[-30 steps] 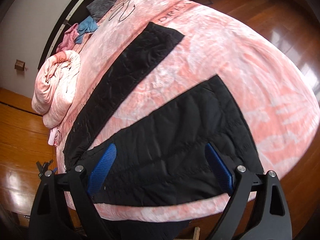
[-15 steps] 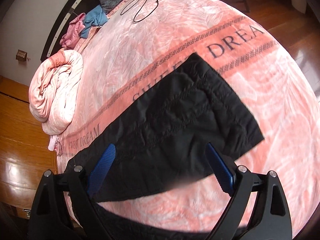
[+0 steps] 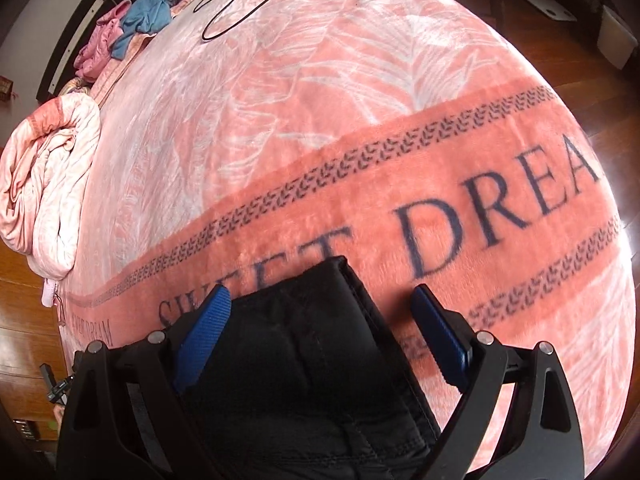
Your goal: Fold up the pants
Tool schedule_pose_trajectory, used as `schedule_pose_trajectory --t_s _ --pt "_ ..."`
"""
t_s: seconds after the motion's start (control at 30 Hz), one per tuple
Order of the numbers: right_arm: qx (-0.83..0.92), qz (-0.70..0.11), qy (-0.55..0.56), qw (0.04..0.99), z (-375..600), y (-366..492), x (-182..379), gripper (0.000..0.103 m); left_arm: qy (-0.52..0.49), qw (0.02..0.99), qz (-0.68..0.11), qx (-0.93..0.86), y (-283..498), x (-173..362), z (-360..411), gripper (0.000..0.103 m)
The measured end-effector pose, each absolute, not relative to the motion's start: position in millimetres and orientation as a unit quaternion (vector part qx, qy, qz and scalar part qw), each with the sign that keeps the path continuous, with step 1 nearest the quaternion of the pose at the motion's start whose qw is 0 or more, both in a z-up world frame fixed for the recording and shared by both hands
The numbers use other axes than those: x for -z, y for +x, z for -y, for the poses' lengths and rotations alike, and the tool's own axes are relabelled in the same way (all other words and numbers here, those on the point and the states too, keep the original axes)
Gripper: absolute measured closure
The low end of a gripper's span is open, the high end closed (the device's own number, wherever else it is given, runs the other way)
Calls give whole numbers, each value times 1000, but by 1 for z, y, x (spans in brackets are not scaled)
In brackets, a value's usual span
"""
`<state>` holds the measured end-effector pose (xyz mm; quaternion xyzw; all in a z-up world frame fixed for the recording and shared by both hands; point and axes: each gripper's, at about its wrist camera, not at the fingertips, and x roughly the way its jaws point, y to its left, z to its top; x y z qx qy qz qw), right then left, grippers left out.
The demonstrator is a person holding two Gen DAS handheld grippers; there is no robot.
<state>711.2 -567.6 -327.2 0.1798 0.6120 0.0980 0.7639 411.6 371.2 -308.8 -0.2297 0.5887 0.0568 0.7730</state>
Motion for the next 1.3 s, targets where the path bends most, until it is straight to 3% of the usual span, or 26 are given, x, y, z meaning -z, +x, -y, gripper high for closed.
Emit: schedule_pose_trajectory --t_s 0.03,0.07,0.1,0.17,0.2,0.5,0.8,1.0,1.3 --pt "-105 -614 171 764 564 712 328 22 -232 774 -586 -59 412 308 -371 69" --pt "-113 -616 160 763 561 712 327 40 -231 775 -585 -62 411 306 -370 74" --pt "-111 -619 149 763 560 712 325 68 -227 778 -582 -68 411 303 -368 78" --pt "-115 -612 141 769 560 706 314 86 -213 783 -579 -80 409 297 -364 81" --pt "-117 -606 137 775 559 701 306 90 -206 786 -577 -85 408 294 -361 82" --pt "-123 -541 151 818 568 633 205 95 -216 828 -510 -85 381 238 -355 84" --pt "-116 -464 177 860 598 499 115 96 -226 886 -405 -33 320 166 -340 84" --pt "-88 -434 203 873 626 384 117 96 -264 892 -365 -13 255 161 -343 84" --pt "-58 -424 251 868 636 269 149 96 -310 876 -368 -23 188 188 -349 82"
